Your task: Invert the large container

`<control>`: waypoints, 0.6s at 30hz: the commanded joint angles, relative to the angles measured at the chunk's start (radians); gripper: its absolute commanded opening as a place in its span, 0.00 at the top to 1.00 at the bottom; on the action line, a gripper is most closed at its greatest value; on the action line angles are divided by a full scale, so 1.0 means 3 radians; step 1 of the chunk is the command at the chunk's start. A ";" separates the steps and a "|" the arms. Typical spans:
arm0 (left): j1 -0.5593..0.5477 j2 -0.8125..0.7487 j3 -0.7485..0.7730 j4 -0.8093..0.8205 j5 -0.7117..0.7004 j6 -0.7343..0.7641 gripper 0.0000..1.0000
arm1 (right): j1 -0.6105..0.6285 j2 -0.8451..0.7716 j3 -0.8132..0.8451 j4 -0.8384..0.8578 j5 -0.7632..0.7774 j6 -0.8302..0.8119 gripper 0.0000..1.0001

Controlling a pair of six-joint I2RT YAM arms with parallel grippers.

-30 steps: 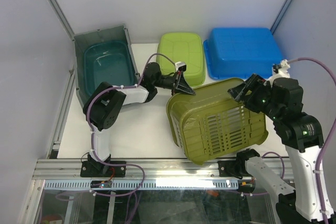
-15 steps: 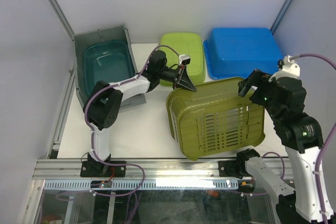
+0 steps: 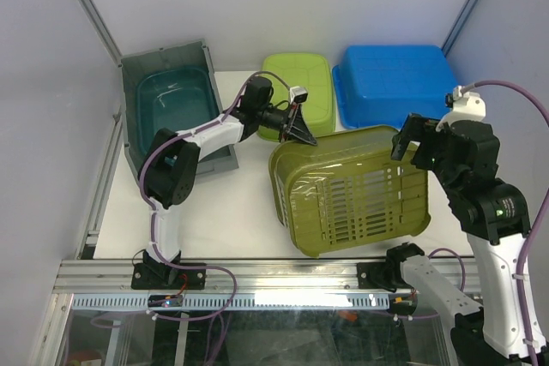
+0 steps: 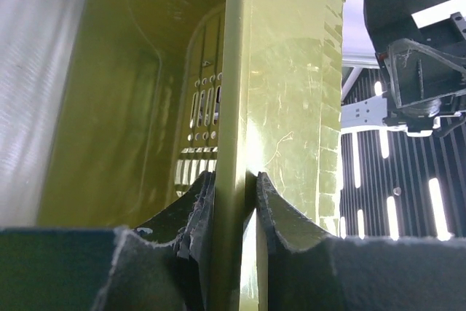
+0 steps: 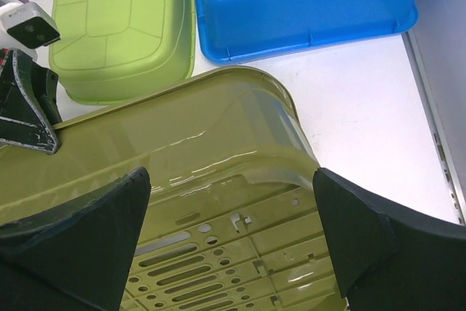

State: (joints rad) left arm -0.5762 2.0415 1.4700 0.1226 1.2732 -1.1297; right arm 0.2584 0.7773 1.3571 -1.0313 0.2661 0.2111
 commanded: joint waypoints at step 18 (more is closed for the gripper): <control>0.0019 0.0009 0.0083 -0.1788 -0.0803 0.1823 0.90 | -0.0078 0.0430 0.0403 -0.0301 -0.0577 -0.0144 0.02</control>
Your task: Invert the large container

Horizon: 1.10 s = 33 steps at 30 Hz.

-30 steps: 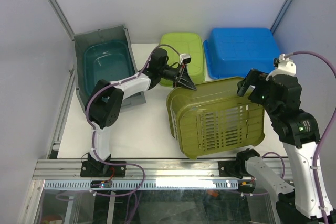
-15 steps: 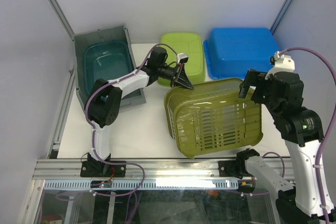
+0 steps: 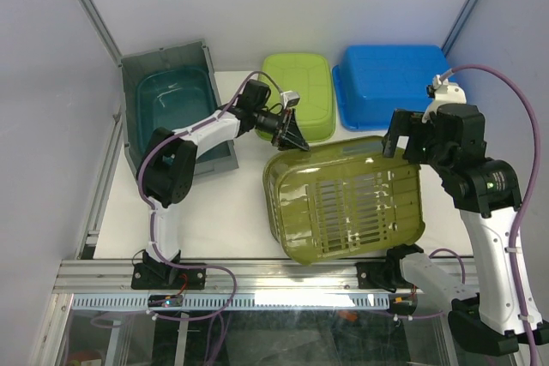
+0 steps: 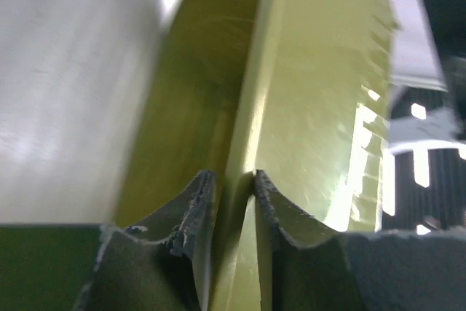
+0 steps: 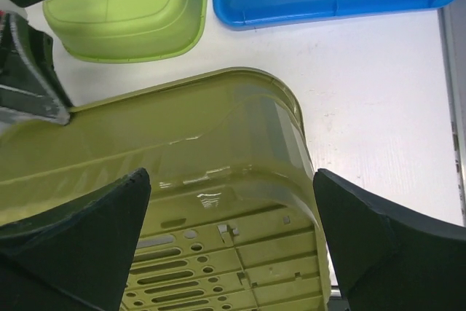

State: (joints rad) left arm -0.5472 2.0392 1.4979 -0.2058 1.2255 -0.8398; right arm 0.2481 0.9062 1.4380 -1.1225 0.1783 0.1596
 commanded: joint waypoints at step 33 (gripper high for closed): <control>-0.0373 -0.2753 -0.0230 -0.1823 -0.4464 0.0994 0.01 | -0.0050 -0.0524 -0.0924 0.0895 -0.0519 0.1215 0.02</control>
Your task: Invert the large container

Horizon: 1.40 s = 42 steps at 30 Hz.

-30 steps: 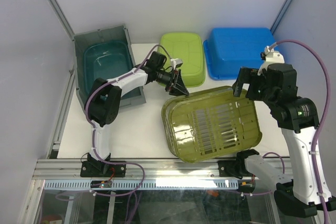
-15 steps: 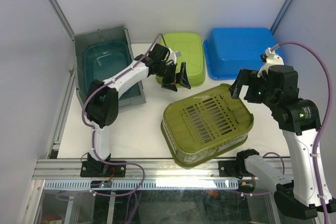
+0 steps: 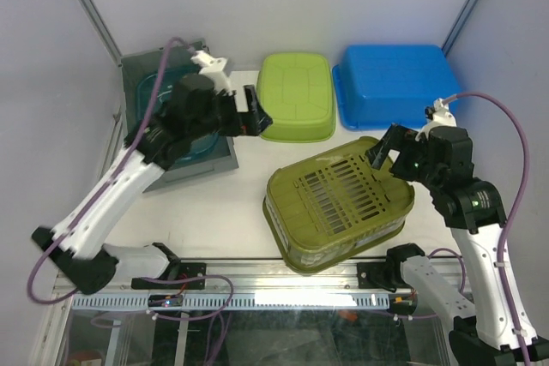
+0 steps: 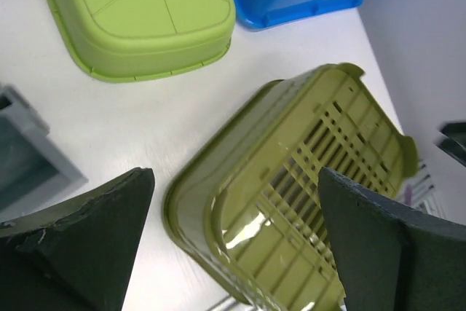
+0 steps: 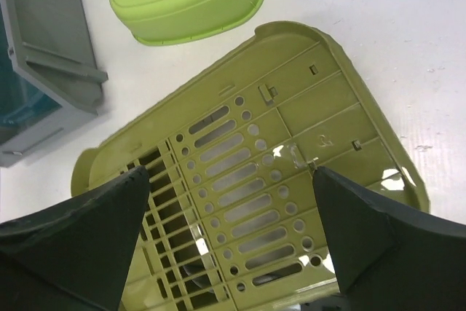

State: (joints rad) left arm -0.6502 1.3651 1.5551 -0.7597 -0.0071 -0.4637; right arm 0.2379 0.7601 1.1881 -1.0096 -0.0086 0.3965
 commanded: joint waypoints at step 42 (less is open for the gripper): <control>-0.0275 0.0280 -0.0951 0.0110 0.1366 0.0619 0.02 | -0.0137 0.0262 -0.0655 -0.0619 0.1572 0.1612 0.88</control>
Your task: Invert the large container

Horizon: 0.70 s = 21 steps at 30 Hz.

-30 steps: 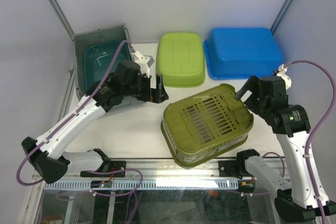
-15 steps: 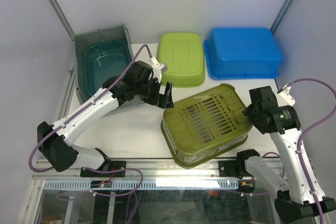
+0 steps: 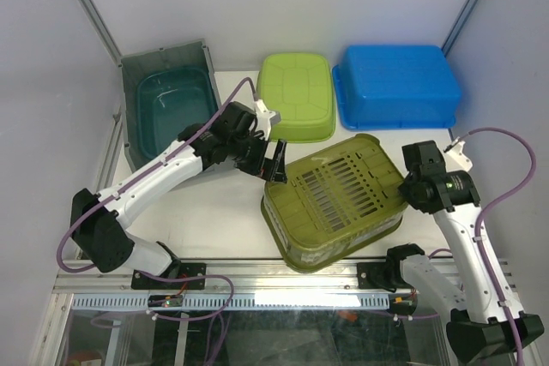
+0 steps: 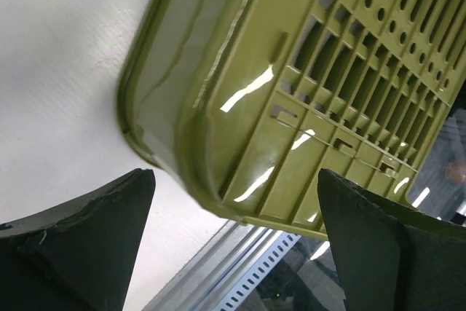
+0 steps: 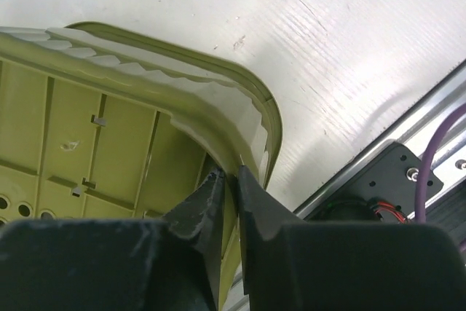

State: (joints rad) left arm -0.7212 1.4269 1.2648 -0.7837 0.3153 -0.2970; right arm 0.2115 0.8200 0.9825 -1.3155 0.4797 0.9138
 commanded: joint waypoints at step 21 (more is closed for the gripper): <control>-0.0803 0.0612 0.0143 0.1016 0.0939 -0.0395 0.03 | -0.0850 0.1286 0.0635 0.2100 -0.1740 -0.1740 0.87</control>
State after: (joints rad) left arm -0.8722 1.5429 1.2354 -0.6933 0.4679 -0.3611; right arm -0.0547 1.2068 1.1118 -0.8177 0.2012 0.3790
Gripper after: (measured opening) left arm 0.968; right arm 0.114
